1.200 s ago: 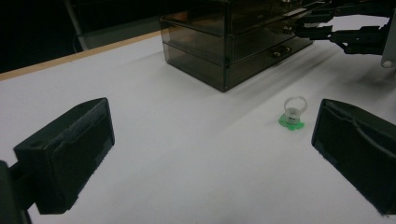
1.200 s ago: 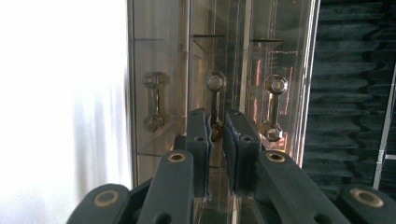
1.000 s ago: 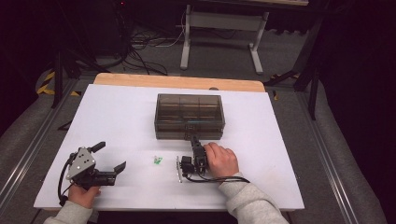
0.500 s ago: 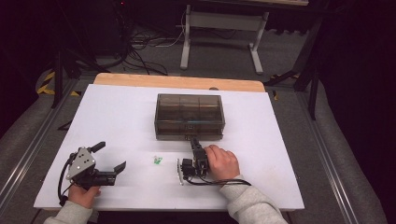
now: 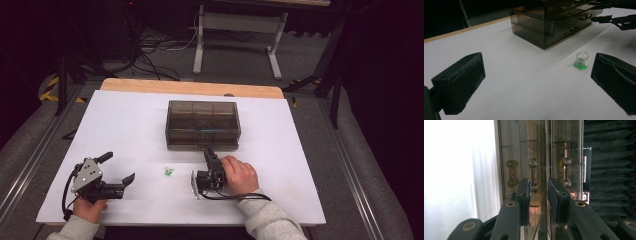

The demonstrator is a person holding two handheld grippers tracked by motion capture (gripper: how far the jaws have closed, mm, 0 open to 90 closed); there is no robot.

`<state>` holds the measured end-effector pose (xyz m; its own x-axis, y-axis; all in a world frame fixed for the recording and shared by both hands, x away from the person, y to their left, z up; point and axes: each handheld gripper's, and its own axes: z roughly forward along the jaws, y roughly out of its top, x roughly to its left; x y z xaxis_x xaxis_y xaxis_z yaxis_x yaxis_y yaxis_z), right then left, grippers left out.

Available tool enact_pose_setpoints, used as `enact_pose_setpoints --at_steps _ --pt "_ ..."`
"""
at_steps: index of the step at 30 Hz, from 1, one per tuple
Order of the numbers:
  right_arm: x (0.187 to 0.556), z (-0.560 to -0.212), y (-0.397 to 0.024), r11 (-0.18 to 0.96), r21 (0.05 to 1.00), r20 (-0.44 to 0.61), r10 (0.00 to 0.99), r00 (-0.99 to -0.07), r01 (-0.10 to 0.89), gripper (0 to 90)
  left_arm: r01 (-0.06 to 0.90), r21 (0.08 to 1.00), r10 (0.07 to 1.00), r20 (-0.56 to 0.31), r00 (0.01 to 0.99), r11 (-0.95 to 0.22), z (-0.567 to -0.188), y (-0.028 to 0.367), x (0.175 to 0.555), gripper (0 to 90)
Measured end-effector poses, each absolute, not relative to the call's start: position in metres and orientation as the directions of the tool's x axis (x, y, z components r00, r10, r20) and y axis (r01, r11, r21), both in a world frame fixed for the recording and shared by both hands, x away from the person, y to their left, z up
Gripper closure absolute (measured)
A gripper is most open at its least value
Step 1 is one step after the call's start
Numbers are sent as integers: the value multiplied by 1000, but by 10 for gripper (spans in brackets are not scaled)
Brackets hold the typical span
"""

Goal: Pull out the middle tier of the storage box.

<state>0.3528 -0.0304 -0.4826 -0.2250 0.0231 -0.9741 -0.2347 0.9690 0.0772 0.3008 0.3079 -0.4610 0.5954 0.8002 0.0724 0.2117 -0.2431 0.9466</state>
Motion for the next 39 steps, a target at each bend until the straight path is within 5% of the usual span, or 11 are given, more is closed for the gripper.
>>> enact_pose_setpoints --at_steps 20,39 --pt "346 -464 -39 944 200 -952 124 -279 -264 574 212 947 800 73 596 -244 -461 308 301 3" --pt "343 -436 -60 807 538 -768 350 -537 -243 435 212 946 800 74 596 -245 -461 308 301 3"
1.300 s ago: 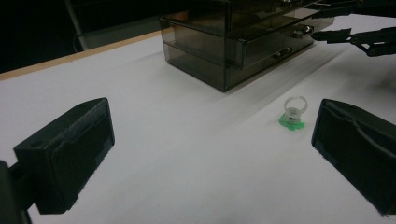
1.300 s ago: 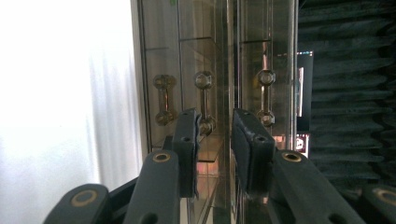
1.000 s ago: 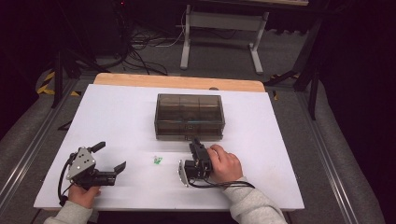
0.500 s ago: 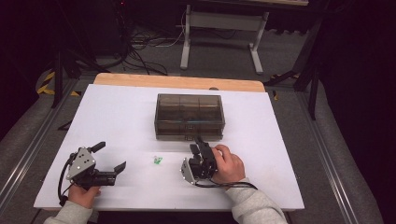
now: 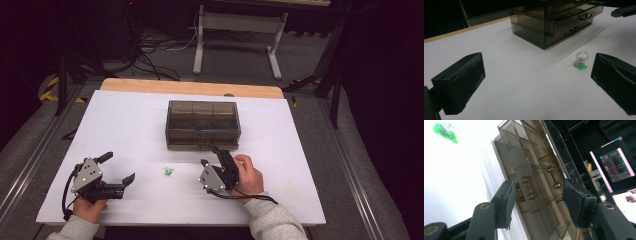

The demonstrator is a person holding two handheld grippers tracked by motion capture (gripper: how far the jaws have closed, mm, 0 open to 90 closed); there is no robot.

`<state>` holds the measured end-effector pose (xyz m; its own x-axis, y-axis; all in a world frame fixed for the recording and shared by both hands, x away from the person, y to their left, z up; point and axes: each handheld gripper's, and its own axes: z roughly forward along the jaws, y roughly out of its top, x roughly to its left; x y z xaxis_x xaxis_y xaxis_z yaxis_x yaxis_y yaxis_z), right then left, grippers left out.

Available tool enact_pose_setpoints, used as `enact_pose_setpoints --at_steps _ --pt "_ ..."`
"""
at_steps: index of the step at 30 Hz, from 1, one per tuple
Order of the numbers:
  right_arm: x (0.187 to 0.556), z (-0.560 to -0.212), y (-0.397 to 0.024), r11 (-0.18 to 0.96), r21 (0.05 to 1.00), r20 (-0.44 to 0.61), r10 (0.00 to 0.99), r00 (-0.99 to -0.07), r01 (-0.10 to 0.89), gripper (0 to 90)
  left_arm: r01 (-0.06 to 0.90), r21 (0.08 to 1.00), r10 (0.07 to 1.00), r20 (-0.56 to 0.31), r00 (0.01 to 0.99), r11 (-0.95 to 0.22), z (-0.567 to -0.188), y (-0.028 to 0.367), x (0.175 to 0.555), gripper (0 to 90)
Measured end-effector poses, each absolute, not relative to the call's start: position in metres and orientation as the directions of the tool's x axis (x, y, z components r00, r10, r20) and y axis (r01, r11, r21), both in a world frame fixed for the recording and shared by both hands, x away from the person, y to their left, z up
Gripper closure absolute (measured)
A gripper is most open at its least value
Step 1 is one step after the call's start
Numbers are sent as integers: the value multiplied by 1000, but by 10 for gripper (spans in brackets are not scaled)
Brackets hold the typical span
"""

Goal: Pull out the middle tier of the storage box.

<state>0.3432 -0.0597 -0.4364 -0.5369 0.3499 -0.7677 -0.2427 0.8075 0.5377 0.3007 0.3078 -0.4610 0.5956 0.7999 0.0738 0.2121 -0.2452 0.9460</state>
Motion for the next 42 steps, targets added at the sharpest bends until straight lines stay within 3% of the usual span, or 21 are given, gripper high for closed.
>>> enact_pose_setpoints --at_steps 15,32,42 --pt "357 -415 -81 624 771 -485 453 -748 -122 309 210 947 800 73 595 -243 -461 308 301 3" --pt "377 -404 -106 428 903 -185 479 -858 44 241 213 946 802 74 593 -244 -461 308 301 3" --pt "395 -404 -115 295 944 4 439 -898 149 125 211 947 802 73 593 -242 -461 308 301 3"
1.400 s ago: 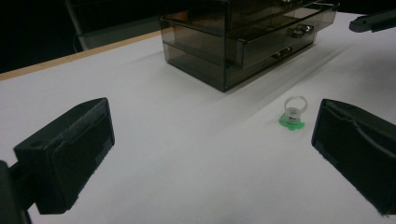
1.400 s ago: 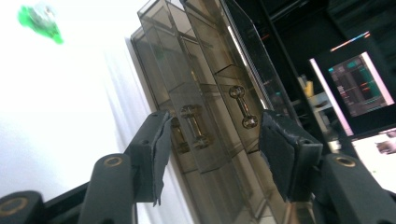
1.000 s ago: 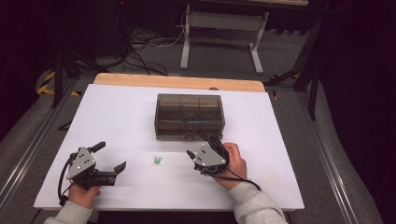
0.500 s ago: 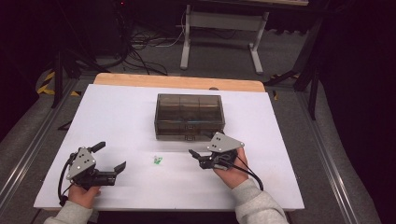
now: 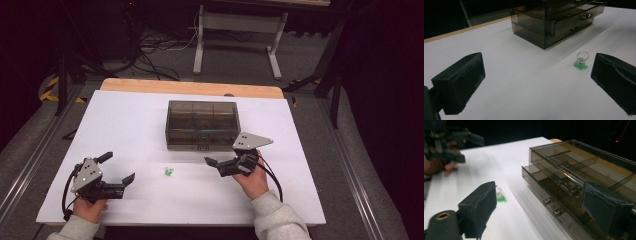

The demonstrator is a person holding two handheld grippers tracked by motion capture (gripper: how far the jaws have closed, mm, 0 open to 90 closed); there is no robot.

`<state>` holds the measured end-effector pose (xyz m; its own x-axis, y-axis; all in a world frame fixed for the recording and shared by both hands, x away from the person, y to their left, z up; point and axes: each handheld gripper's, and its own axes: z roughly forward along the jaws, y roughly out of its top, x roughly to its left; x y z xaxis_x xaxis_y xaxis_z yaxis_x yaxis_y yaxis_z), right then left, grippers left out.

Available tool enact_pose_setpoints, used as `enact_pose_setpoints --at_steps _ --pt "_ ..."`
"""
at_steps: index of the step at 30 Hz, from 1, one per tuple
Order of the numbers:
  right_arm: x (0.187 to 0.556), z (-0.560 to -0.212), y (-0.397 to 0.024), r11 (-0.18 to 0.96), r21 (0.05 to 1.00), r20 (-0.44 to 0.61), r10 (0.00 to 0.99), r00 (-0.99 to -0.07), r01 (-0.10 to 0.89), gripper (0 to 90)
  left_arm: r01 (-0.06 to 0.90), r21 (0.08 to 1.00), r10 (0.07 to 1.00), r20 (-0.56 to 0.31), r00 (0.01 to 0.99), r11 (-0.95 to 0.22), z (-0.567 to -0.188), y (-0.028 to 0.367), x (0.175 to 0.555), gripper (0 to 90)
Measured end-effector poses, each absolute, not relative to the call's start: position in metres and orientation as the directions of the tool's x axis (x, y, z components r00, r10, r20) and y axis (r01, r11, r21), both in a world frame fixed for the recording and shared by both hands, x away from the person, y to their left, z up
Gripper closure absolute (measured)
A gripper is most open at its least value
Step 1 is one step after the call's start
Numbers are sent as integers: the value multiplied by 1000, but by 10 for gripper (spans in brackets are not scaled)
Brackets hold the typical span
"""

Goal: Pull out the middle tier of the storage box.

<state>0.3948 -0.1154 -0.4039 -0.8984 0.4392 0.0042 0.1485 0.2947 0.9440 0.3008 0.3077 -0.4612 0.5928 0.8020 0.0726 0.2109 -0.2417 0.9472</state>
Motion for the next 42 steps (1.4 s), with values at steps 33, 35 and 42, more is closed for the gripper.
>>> enact_pose_setpoints --at_steps 33,35,42 --pt "424 -374 -104 616 783 -96 263 -960 90 376 213 946 802 75 592 -246 -461 308 301 3" --pt "426 -374 -103 630 772 -111 264 -958 84 380 213 946 802 75 592 -246 -461 308 301 3" --pt "431 -377 -97 680 731 -157 255 -954 62 397 212 946 802 75 592 -245 -461 308 301 3"
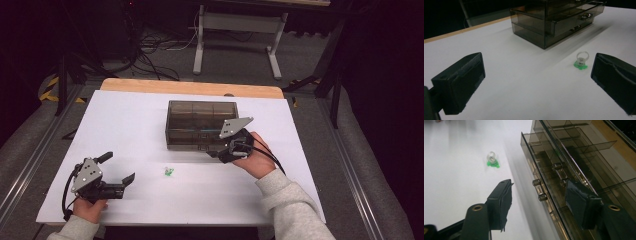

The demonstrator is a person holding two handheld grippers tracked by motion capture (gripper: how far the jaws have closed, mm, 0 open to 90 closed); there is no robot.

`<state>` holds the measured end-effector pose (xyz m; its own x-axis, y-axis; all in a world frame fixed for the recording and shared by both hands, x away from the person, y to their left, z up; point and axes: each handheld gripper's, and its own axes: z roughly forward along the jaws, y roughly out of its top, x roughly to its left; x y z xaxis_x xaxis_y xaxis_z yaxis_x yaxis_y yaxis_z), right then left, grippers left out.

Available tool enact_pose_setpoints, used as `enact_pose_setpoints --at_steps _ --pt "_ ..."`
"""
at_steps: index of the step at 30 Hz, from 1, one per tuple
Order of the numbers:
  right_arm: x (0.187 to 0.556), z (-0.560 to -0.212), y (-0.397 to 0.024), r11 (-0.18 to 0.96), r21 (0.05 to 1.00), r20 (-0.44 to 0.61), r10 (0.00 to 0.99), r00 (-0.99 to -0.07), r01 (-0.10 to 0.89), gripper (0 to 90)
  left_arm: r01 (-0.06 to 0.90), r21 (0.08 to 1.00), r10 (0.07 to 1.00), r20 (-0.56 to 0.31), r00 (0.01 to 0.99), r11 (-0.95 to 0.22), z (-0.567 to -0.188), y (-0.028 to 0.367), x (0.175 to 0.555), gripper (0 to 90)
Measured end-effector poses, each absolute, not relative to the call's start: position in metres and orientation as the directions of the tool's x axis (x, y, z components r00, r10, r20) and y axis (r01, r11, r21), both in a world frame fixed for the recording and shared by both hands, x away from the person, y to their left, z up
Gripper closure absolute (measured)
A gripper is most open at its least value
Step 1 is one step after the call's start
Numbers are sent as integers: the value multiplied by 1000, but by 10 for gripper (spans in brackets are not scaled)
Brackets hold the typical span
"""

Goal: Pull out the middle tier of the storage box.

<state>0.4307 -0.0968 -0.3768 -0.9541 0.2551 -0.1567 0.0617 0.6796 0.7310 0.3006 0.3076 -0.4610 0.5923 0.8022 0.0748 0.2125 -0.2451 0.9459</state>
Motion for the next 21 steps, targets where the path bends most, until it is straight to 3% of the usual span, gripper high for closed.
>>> enact_pose_setpoints --at_steps 21 --pt "438 -395 -81 784 621 -248 192 -949 -4 448 213 946 802 75 592 -245 -461 308 301 3"
